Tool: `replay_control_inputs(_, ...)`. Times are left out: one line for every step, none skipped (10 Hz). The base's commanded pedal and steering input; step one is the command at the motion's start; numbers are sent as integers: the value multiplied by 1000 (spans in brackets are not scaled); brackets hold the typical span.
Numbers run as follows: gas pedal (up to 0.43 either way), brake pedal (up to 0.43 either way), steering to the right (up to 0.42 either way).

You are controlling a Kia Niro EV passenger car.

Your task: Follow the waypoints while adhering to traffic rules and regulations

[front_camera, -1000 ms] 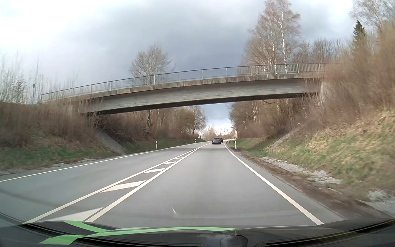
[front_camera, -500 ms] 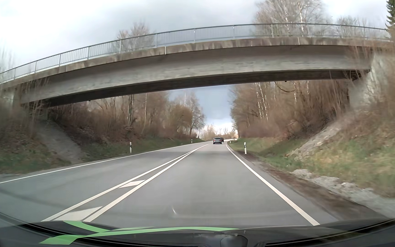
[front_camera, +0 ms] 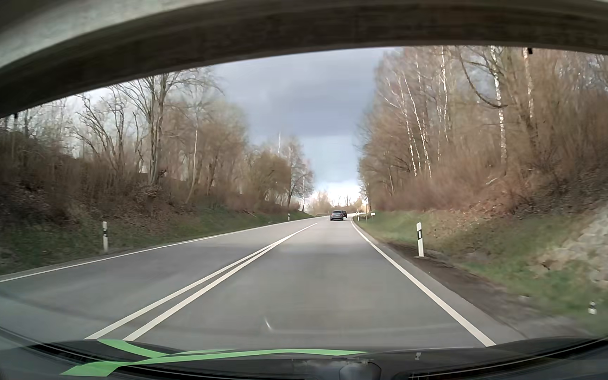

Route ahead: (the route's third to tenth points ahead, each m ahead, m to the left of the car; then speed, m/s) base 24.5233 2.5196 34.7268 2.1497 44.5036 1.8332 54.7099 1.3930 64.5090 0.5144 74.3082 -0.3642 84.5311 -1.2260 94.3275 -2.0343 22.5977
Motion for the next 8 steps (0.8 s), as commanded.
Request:
replay_control_inputs(169, 0, 0)
replay_control_inputs(169, 0, 1)
replay_control_inputs(169, 0, 4)
replay_control_inputs(169, 0, 5)
replay_control_inputs(169, 0, 2)
replay_control_inputs(169, 0, 0)
replay_control_inputs(169, 0, 0)
replay_control_inputs(169, 0, 0)
